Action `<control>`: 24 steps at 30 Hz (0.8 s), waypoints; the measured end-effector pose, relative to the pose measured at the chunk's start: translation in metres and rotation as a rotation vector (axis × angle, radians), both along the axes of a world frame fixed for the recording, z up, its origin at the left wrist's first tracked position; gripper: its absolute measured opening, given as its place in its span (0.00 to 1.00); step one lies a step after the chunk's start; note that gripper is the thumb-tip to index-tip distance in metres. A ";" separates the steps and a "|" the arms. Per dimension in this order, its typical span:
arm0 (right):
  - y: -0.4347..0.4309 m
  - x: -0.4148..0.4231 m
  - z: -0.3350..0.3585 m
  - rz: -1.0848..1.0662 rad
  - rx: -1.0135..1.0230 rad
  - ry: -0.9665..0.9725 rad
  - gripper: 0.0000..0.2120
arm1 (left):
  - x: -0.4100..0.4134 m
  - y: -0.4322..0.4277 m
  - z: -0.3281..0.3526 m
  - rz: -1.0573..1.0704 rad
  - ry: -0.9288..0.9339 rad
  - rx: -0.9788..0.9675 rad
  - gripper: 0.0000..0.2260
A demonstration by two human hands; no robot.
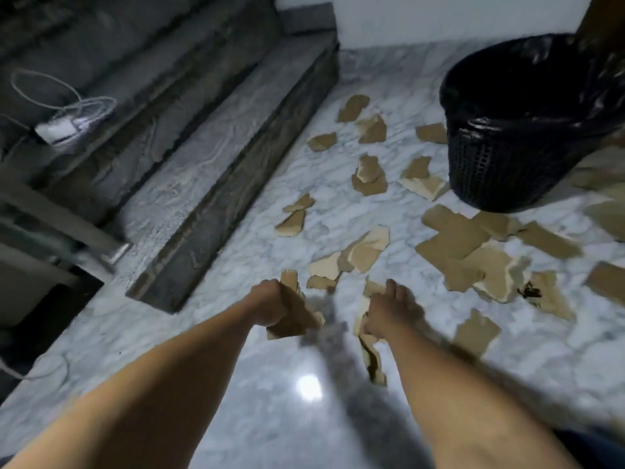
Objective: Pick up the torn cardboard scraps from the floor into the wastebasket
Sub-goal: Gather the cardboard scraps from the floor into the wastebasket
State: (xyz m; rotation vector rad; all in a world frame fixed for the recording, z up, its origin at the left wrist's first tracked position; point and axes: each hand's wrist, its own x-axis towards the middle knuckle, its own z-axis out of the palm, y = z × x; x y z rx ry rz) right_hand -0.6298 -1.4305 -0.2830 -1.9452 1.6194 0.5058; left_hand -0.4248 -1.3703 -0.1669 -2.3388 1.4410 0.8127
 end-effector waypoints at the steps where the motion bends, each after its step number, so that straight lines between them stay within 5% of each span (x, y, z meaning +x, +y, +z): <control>1: -0.003 0.001 0.000 -0.026 0.014 0.010 0.28 | -0.006 -0.010 0.002 -0.028 -0.001 0.026 0.11; 3: -0.014 0.003 0.002 -0.056 0.032 0.004 0.33 | -0.011 -0.028 -0.002 -0.054 0.000 0.048 0.10; 6: -0.029 0.007 0.004 -0.026 0.049 0.014 0.35 | -0.001 -0.042 -0.032 -0.008 0.006 -0.014 0.22; 11: -0.037 0.014 -0.003 -0.015 0.074 0.027 0.43 | -0.009 -0.058 -0.062 -0.066 0.054 -0.063 0.21; 20: -0.036 0.013 -0.014 -0.059 0.045 -0.019 0.22 | 0.002 -0.113 -0.101 -0.269 0.019 -0.013 0.34; 24: -0.037 0.015 -0.017 -0.080 0.068 0.026 0.26 | -0.004 -0.129 -0.112 -0.276 -0.010 -0.026 0.23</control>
